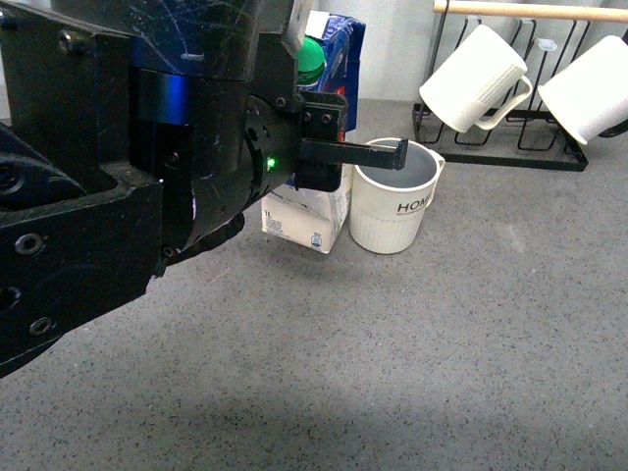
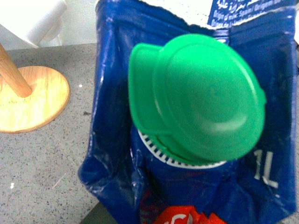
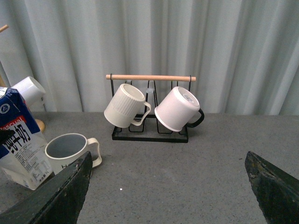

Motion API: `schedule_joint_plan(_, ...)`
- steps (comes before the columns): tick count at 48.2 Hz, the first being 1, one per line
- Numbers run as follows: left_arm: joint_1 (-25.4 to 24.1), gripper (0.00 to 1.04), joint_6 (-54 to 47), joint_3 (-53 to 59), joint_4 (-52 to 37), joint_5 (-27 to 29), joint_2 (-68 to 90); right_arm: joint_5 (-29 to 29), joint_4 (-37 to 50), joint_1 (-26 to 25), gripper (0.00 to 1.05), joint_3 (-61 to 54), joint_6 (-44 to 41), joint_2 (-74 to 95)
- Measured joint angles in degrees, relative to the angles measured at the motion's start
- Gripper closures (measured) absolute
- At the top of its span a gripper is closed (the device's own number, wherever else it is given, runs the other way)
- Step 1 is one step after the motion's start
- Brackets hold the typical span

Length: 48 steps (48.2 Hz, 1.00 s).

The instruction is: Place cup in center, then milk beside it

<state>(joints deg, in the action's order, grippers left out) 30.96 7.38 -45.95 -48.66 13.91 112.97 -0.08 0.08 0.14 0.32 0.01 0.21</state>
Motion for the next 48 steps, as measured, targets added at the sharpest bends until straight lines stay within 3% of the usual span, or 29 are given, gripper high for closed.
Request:
schedule_joint_plan(4,0.0,0.74,-1.1,-0.8,0.0,0.3,0.9,0.0,0.0,0.0,0.09,0.0,0.0,0.0)
schedule_joint_plan(19,0.0,0.72,-2.4,-1.2,-0.1,0.9,2.5,0.0,0.0,0.0,0.09,0.0,0.0,0.0)
schedule_joint_plan(30,0.3,0.39,-2.4,-1.0,-0.6,1.2,2.3,0.0,0.0,0.0,0.09,0.0,0.0,0.0)
schedule_joint_plan(38,0.9,0.06,-2.1,1.9,-1.2,1.2,-1.7,0.0,0.0,0.0,0.09,0.0,0.0,0.0)
schedule_joint_plan(48,1.1,0.06,-0.2,7.2,-0.2,1.5,-10.8,0.0,0.0,0.0,0.09,0.0,0.0,0.0)
